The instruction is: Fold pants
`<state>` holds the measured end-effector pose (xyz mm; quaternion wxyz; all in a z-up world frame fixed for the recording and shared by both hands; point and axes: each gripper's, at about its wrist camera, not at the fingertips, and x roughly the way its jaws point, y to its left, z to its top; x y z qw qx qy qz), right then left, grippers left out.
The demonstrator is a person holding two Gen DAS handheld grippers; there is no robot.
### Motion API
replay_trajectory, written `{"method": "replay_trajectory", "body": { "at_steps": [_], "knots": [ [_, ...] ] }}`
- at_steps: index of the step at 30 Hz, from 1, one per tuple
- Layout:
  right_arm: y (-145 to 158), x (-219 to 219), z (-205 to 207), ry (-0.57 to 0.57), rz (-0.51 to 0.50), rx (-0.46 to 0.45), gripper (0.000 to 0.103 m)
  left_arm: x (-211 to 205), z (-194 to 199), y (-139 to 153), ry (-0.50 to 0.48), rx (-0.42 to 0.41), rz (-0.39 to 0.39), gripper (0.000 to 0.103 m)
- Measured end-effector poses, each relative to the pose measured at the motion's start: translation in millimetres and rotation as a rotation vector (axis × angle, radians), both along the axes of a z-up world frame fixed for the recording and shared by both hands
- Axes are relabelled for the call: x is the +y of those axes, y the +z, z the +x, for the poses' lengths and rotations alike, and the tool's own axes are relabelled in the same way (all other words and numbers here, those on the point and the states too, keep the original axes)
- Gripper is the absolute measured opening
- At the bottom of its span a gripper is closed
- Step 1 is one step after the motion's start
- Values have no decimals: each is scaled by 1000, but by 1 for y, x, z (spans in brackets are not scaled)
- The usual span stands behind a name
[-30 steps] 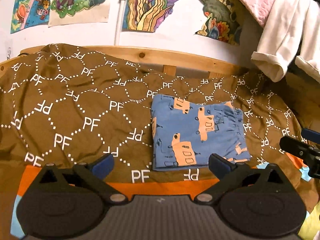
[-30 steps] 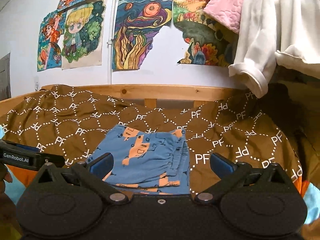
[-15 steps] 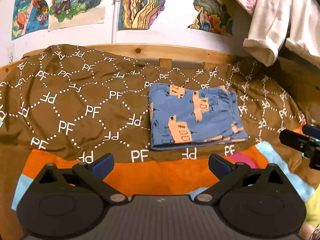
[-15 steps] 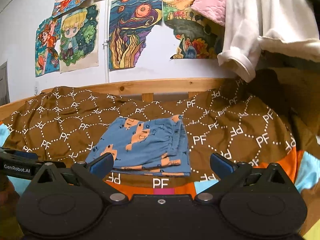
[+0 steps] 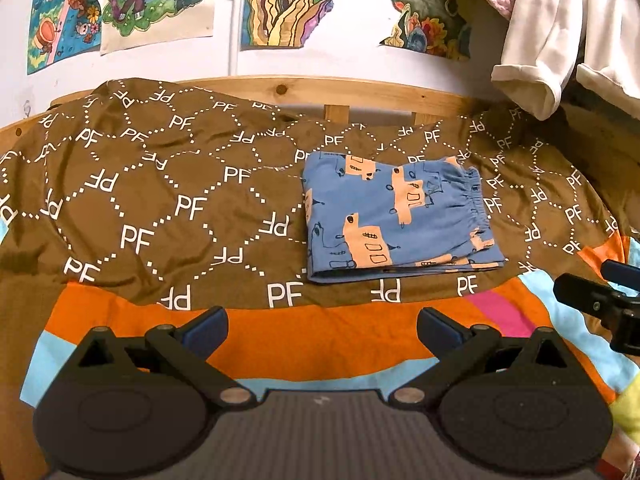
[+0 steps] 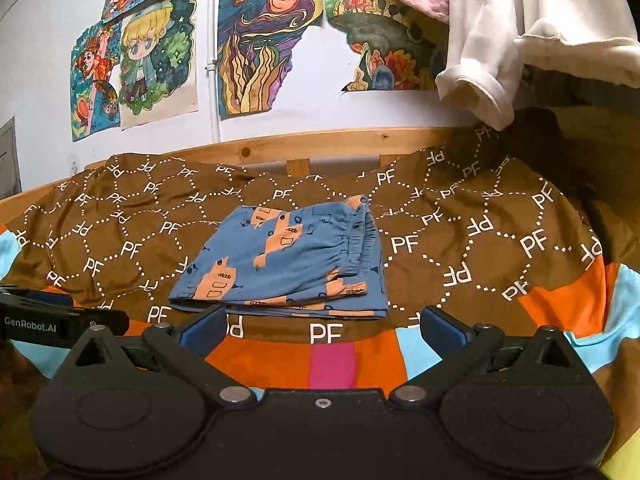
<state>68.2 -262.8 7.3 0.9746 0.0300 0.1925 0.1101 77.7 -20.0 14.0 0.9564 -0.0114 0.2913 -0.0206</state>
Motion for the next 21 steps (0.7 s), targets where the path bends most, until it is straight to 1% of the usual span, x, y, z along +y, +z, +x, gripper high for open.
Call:
{"method": "replay_trajectory", "body": {
  "at_steps": [21],
  "knots": [
    [-1,0,0,2,-4,5,102,1,-3,-1,-3,4,3,103]
  ]
}}
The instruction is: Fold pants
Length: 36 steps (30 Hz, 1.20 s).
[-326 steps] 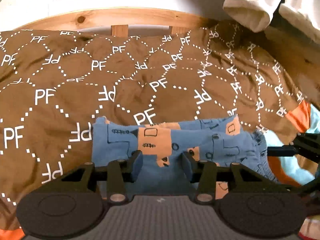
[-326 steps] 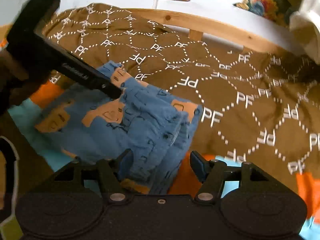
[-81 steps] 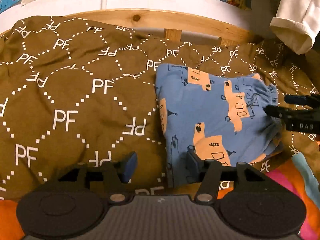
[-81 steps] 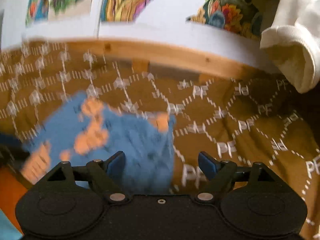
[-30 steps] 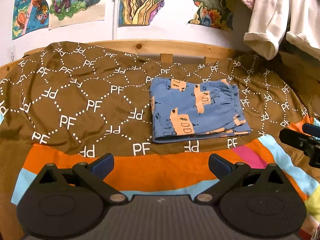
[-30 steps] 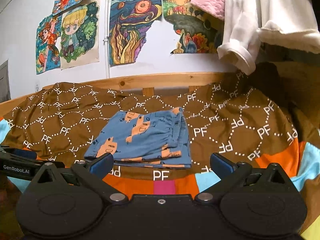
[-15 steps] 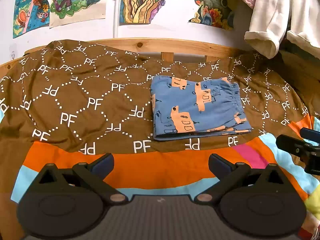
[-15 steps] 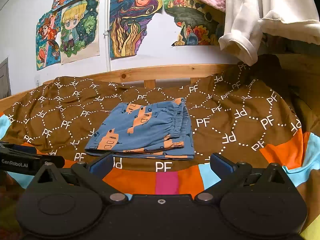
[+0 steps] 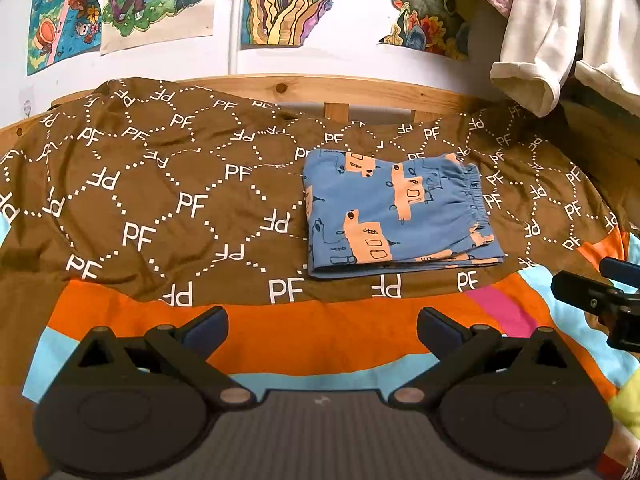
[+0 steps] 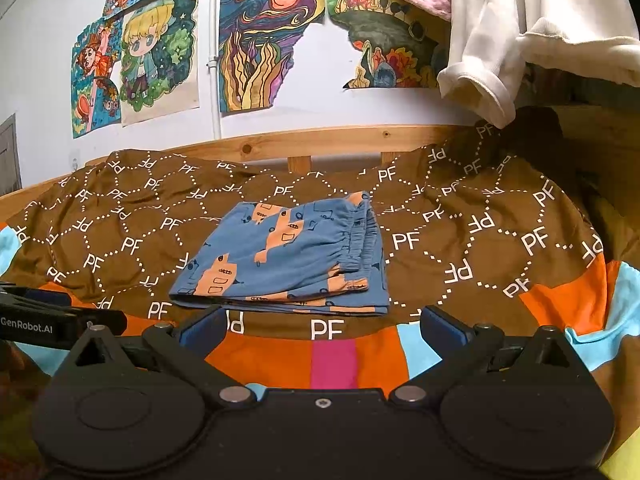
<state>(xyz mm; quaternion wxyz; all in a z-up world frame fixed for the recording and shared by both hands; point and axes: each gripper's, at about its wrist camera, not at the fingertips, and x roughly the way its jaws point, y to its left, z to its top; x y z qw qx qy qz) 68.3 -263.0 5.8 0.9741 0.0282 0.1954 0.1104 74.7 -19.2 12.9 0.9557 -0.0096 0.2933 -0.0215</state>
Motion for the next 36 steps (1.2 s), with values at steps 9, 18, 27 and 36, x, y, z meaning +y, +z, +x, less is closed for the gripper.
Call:
{"method": "replay_trajectory", "body": {
  "at_steps": [9,18,27,36],
  "knots": [
    [-1,2,-1,4,-1,6,102,-1,0,0,0,3,0,103],
    [-2,2,-1,4,0,8,102,0,0,0,-2,3,0,103],
    [-2,2,-1,5,0,9,102,0,0,-1,-2,4,1,103],
    [-4,3,-1,5,-1,13,102,0,0,-1,-4,5,1,103]
  ]
}}
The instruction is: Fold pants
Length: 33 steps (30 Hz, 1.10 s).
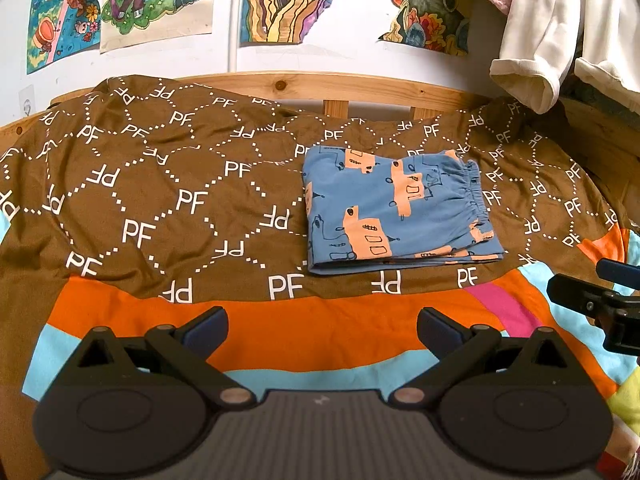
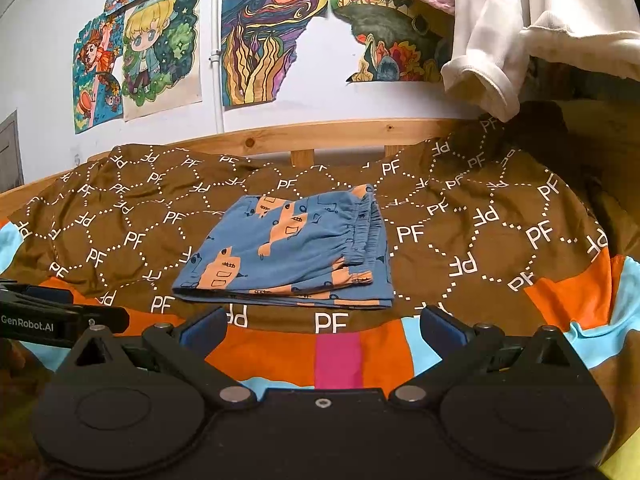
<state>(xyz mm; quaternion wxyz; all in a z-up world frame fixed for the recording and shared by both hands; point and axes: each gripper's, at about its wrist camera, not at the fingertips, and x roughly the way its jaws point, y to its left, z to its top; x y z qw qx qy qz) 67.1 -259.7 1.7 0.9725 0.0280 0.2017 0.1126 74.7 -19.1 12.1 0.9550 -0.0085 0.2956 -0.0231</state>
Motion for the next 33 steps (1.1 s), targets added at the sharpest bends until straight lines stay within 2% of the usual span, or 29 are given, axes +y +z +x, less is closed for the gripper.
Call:
{"method": "replay_trajectory", "body": {
  "at_steps": [23,29,33],
  "knots": [
    [-3,2,0,1,-2,7,102,0,-1,-3,3,17,-4,103],
    [-3,3,0,2,-3,9,102,-1,0,-3,31,51,18,103],
    [-3,3,0,2,-3,10,102,1,1,-4,28,70,-9,103]
  ]
}}
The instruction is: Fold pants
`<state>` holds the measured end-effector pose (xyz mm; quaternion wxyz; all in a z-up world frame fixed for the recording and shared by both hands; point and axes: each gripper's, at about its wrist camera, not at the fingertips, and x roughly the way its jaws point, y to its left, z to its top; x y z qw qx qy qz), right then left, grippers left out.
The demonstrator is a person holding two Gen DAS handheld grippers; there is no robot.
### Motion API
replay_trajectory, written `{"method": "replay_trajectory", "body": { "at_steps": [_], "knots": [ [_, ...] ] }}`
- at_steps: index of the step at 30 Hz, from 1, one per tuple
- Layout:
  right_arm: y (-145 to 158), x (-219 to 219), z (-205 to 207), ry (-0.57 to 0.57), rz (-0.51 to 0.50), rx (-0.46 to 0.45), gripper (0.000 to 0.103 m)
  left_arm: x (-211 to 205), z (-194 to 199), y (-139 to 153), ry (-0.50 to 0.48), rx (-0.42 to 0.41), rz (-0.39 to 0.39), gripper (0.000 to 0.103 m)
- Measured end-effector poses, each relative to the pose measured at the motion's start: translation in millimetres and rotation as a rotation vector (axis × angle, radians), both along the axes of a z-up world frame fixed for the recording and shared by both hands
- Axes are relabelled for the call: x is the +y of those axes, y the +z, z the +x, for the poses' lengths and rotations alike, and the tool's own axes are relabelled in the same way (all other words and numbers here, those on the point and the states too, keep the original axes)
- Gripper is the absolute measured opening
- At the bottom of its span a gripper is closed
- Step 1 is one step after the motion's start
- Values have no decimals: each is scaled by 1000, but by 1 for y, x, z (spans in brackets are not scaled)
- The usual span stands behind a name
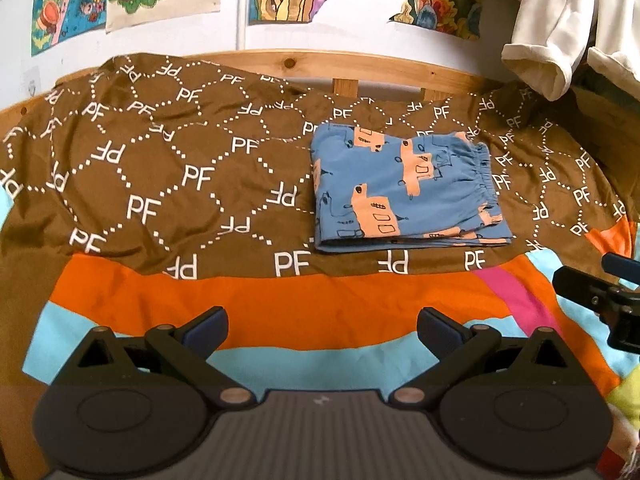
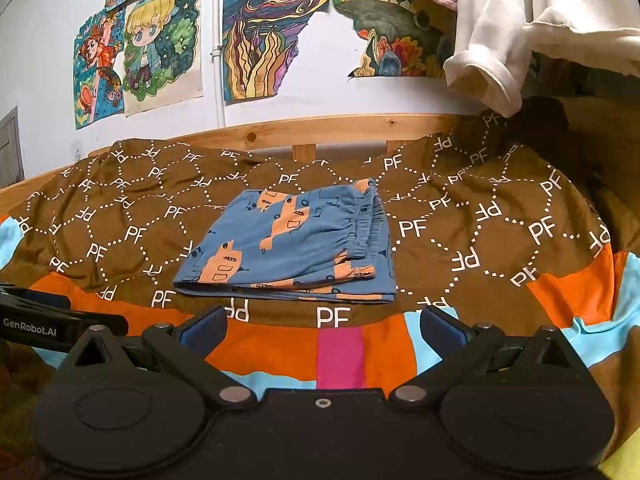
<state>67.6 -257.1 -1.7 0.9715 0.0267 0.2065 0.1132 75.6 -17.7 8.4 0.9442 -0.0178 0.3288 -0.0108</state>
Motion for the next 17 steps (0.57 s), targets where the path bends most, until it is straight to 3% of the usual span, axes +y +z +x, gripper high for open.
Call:
{"method": "replay_trajectory", "body": {
  "at_steps": [17],
  "knots": [
    [-2,1,1,6,-4,5,102,-1,-1,1,-5,-8,19,103]
  ]
}}
